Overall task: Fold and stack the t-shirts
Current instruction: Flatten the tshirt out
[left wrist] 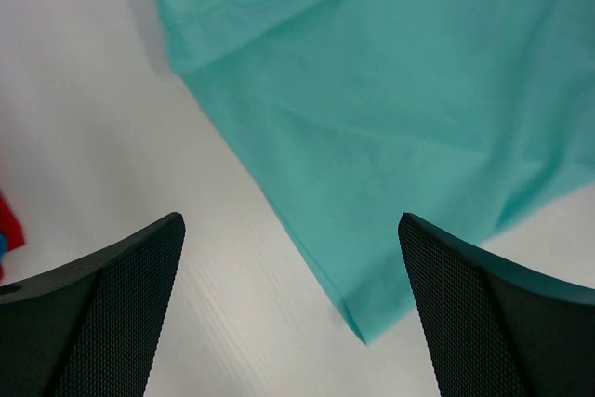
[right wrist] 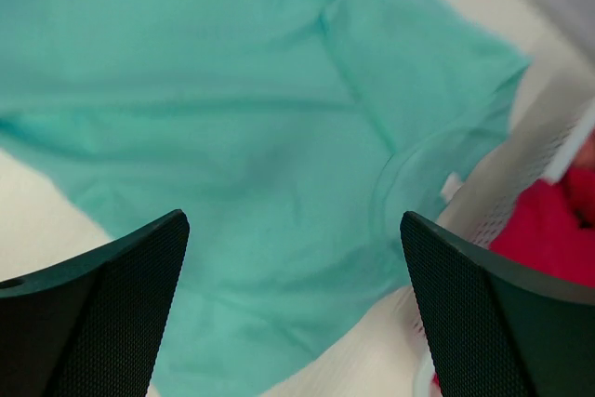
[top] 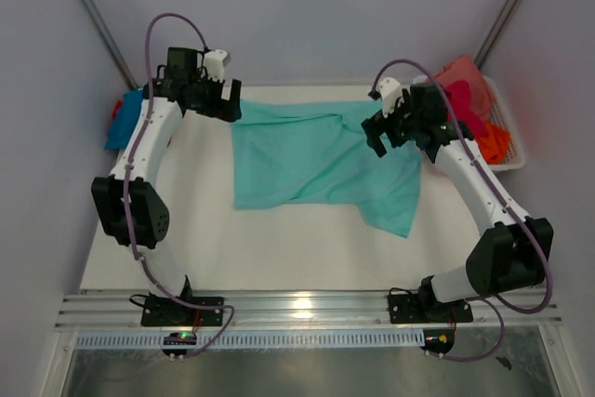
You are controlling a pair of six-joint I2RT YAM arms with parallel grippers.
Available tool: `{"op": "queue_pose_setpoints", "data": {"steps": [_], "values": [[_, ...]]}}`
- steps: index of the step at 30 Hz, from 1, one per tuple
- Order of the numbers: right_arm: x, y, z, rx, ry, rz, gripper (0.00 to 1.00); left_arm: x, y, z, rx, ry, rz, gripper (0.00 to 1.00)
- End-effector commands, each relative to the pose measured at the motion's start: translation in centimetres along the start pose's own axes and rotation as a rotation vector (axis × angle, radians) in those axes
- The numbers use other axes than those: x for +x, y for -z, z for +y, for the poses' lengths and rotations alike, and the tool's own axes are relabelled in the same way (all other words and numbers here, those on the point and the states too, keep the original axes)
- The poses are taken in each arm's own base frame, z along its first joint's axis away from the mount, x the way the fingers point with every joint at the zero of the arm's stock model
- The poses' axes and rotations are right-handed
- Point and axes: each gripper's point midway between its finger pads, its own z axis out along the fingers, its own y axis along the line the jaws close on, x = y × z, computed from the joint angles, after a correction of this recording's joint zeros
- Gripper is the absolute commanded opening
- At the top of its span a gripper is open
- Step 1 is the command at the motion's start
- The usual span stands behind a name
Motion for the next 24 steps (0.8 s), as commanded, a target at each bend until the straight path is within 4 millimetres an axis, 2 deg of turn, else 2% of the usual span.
{"op": "queue_pose_setpoints", "data": {"steps": [1,3,6,9,10,16,20,24], "values": [[9.8,0.0,4.2,-0.163,0.053,0.258,0.99,5.8,2.0,-5.8,0.260,0.041,0.152,0.99],[10.3,0.4,3.6,-0.123,0.109,0.256,0.99,7.1,2.1,-6.3,0.254,-0.015,0.176,0.99],[12.5,0.1,3.7,-0.110,0.126,0.300,0.99,9.5,1.2,-7.3,0.268,-0.128,0.236,0.99],[14.2,-0.4,4.1,-0.134,0.109,0.364,0.99,10.4,0.7,-8.7,0.317,-0.117,0.276,0.99],[14.2,-0.6,4.0,-0.135,0.106,0.365,0.99,11.2,0.5,-9.0,0.341,-0.101,0.312,0.99],[13.9,-1.4,4.1,-0.160,0.079,0.381,0.99,12.0,1.2,-9.2,0.355,-0.098,0.373,0.99],[15.2,-1.7,4.2,-0.168,0.085,0.419,0.99,13.9,2.2,-9.0,0.344,-0.096,0.439,0.99],[16.0,-2.1,4.3,-0.175,0.070,0.448,0.99,16.0,2.0,-8.8,0.333,-0.079,0.495,0.99]]}}
